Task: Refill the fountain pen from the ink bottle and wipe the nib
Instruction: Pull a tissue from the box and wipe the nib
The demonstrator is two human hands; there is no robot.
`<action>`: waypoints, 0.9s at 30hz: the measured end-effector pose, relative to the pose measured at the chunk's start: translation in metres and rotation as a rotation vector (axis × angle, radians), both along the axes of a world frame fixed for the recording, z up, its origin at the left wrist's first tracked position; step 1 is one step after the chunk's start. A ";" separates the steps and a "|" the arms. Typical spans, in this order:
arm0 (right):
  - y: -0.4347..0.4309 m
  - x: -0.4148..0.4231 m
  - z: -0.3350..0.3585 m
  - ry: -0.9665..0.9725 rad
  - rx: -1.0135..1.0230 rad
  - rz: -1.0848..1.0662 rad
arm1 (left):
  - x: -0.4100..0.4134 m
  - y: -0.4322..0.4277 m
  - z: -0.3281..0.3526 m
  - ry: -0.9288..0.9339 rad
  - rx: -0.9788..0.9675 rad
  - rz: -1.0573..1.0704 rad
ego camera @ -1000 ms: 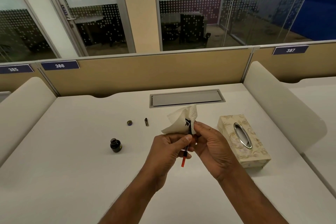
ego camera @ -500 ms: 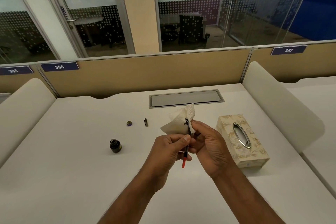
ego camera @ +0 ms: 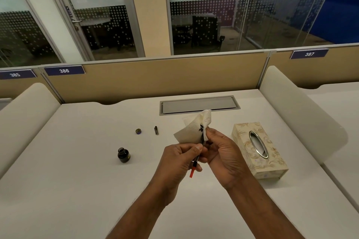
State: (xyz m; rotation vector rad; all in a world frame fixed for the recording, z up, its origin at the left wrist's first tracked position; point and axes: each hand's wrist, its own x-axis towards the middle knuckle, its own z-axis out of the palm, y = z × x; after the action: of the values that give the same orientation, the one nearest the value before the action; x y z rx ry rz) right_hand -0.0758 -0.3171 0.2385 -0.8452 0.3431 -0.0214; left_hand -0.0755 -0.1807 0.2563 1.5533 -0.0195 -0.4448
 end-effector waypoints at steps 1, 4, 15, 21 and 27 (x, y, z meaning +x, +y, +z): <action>0.000 0.001 0.000 -0.003 -0.015 -0.006 | 0.000 0.000 0.000 -0.001 -0.003 0.002; 0.001 0.004 -0.002 -0.002 -0.068 -0.044 | 0.001 0.002 0.001 -0.019 0.009 0.003; 0.004 0.009 -0.002 0.031 -0.147 -0.188 | -0.002 0.007 0.002 -0.067 0.067 0.014; 0.005 0.007 -0.004 0.032 -0.109 -0.192 | 0.000 0.012 0.007 -0.084 -0.030 0.117; 0.004 0.005 0.000 -0.024 -0.028 -0.083 | 0.005 0.014 0.006 -0.040 -0.064 0.157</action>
State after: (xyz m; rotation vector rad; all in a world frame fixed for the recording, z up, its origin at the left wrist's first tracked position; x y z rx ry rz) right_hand -0.0710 -0.3130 0.2385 -0.8578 0.3562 -0.1141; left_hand -0.0704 -0.1671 0.2626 1.4878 0.0567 -0.2861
